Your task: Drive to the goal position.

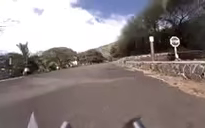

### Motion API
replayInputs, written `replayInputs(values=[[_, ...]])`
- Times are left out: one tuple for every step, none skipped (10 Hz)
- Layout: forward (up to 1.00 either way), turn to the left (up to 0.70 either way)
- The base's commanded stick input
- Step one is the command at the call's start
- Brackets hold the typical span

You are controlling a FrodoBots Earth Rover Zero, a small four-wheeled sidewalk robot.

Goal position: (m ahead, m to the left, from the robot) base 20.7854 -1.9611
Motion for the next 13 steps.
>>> replayInputs(values=[[0.85,0.0],[0.85,0.0],[0.85,0.0],[0.85,0.0],[0.85,-0.07],[0.85,-0.28],[0.85,-0.34],[0.85,-0.34],[0.85,-0.34],[0.85,-0.34],[0.85,-0.06],[0.85,0.0],[0.85,0.0]])
